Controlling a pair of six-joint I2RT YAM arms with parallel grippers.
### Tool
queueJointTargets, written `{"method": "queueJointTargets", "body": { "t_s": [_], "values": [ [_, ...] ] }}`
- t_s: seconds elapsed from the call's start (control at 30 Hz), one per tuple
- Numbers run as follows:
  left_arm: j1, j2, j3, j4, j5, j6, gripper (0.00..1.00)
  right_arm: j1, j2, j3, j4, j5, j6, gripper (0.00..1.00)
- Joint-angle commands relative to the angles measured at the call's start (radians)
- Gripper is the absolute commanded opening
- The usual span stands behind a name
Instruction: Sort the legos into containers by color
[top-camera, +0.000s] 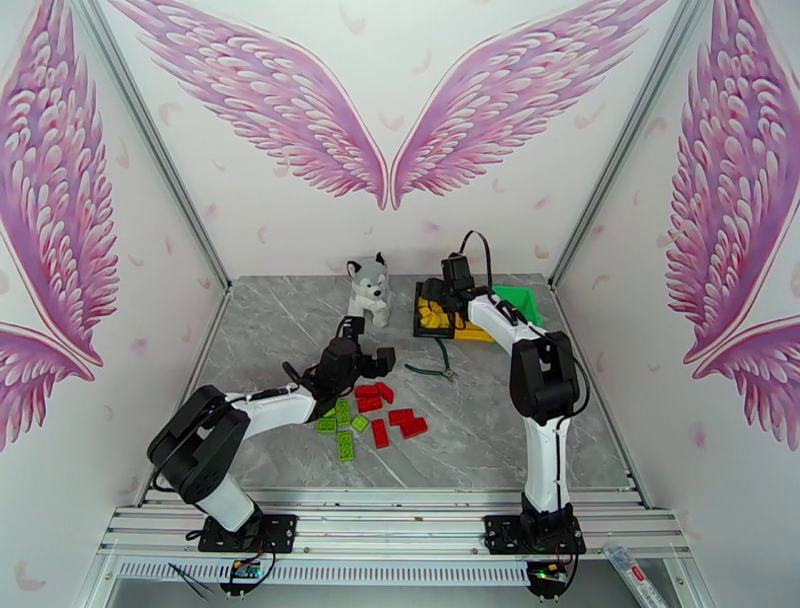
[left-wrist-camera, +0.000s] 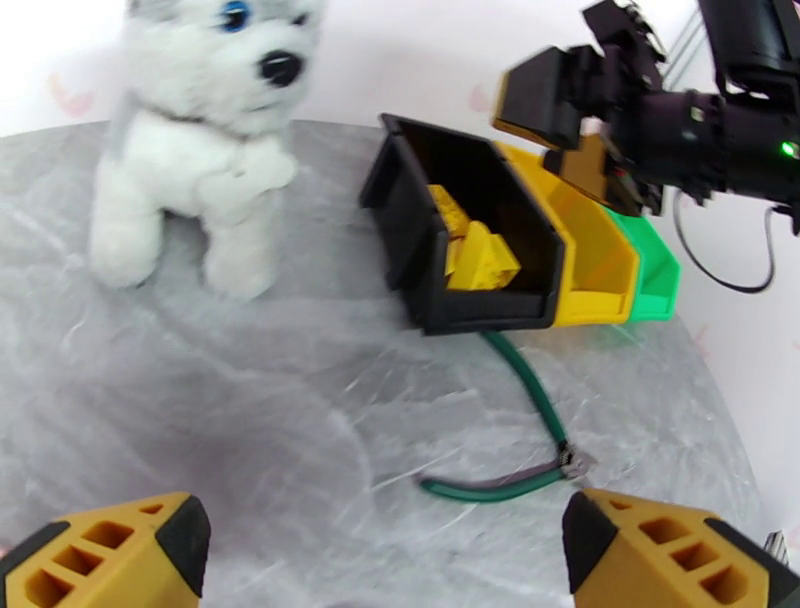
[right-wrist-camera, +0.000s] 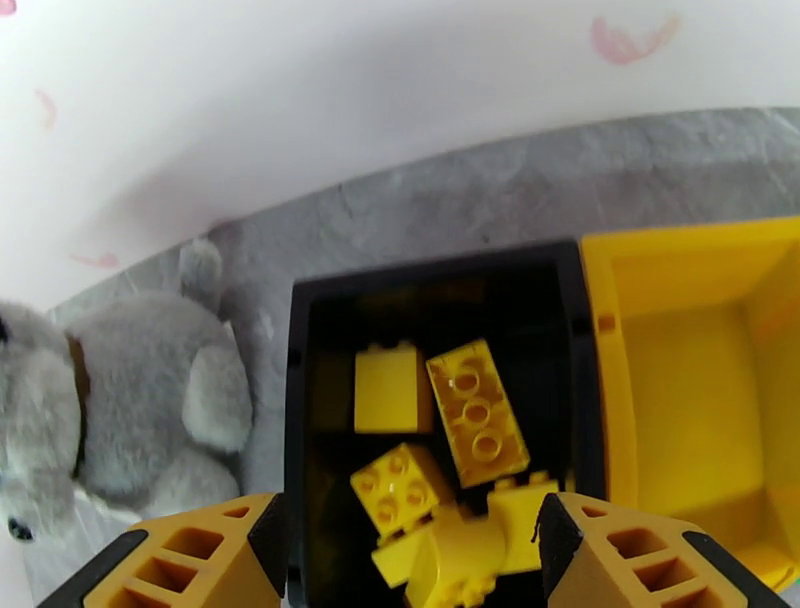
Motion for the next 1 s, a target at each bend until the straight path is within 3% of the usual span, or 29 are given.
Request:
{"method": "queueJointTargets", "body": {
  "t_s": [0.0, 0.23, 0.57, 0.8, 0.97],
  "values": [
    [0.011, -0.074, -0.063, -0.025, -0.085, -0.001, 0.99, 0.055, -0.099, -0.094, 0.068, -0.047, -0.025, 0.74],
    [0.063, -0.131, -0.169, -0.020, -0.079, -0.057, 0.99, 0.136, -0.195, -0.339, 0.135, -0.109, -0.023, 0.76],
    [0.084, -0.188, -0.274, 0.015, -0.063, -0.111, 0.99, 0.272, -0.384, -0.694, 0.157, -0.081, -0.023, 0.86],
    [0.083, -0.213, -0.313, 0.042, -0.057, -0.132, 0.99, 0.373, -0.493, -0.826, 0.104, -0.031, 0.001, 0.94],
    [0.077, -0.213, -0.327, 0.066, -0.054, -0.142, 0.99, 0.441, -0.488, -0.840, 0.076, -0.004, 0.019, 0.97]
  ]
}}
